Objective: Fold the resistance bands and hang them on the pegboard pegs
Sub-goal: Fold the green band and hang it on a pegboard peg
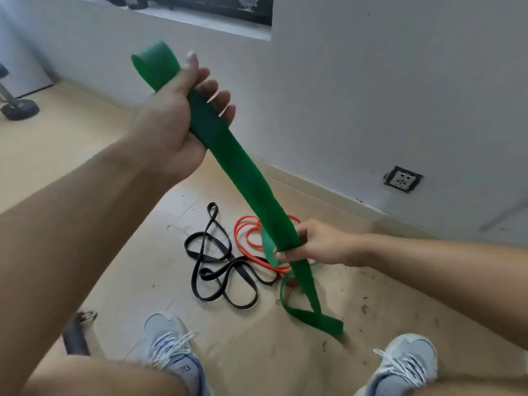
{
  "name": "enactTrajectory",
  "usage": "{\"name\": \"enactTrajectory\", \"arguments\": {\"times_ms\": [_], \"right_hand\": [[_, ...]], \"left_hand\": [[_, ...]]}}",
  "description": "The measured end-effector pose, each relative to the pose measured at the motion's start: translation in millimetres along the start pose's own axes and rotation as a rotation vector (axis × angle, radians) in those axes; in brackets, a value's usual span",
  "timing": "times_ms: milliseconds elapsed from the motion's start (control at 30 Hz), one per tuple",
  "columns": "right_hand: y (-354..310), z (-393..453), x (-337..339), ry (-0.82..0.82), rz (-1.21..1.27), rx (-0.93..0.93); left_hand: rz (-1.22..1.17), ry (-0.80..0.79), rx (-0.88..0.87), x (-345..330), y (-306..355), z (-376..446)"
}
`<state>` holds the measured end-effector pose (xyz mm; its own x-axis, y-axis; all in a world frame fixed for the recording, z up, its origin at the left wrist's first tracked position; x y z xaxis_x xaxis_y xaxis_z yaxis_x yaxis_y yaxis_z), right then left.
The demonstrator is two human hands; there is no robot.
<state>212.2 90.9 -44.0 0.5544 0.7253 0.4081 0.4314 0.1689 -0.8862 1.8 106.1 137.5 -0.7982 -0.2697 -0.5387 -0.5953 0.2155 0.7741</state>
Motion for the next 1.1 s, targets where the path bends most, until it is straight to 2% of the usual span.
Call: {"name": "enactTrajectory", "arguments": {"times_ms": [133,200,267,300,367,400,433,467,533,567,633,700,833,967,1100], "right_hand": [[-15.1,-1.4,18.7,0.060,0.107,0.030],[-24.3,-3.3,31.5,0.148,0.078,0.061],[-35.9,-4.6,42.5,0.219,-0.067,0.105],[-42.7,-5.3,46.5,0.246,-0.139,0.130],[-56.6,-7.7,52.3,0.293,-0.237,0.189],[-64.0,-9.4,53.7,0.308,-0.261,0.215],[-71.5,-11.0,54.9,0.321,-0.273,0.241],[-79.0,-12.5,55.5,0.334,-0.275,0.268],[-93.1,-15.7,54.1,0.361,-0.272,0.320],[-99.7,-17.9,53.9,0.382,-0.283,0.350],[-111.5,-24.2,54.9,0.429,-0.306,0.410],[-119.9,-31.2,58.9,0.463,-0.271,0.459],[-125.9,-45.1,68.6,0.504,-0.227,0.510],[-115.0,-51.7,68.4,0.447,-0.222,0.496],[-81.4,-46.6,50.3,0.349,-0.299,0.401]], "left_hand": [[-0.092,0.295,0.046,97.3,1.7,36.1],[0.074,0.511,0.166,146.4,-14.2,40.9],[0.323,0.695,0.286,174.0,-28.9,37.1],[0.420,0.767,0.304,179.7,-32.0,35.9],[0.582,0.875,0.205,170.1,-24.9,26.2],[0.669,0.853,0.108,156.3,-19.7,21.7],[0.774,0.747,0.009,136.1,-18.1,20.6],[0.869,0.550,-0.024,110.6,-25.6,19.8],[1.010,0.061,0.131,61.4,-62.6,9.3],[1.090,-0.124,0.229,41.5,-83.0,1.0],[1.230,-0.349,0.284,11.3,-110.2,-13.6],[1.304,-0.374,0.143,-12.8,-118.3,-19.4],[1.465,-0.150,-0.180,-41.6,-98.2,-26.4],[1.565,-0.144,-0.154,-47.7,-89.3,-33.6],[1.354,-0.187,-0.210,-58.2,-77.6,-49.8]]}}
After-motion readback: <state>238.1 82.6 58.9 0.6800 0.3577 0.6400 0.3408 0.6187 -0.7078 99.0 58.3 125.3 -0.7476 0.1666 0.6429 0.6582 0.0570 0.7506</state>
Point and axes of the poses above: each hand's wrist, its own z-axis towards the middle knuckle, its own x-axis out of the back of the hand, y = z × x, the point moved 7 cm from there along z, towards the middle knuckle, and after that the axes turned 15 degrees about x, right-handed, at the moved point
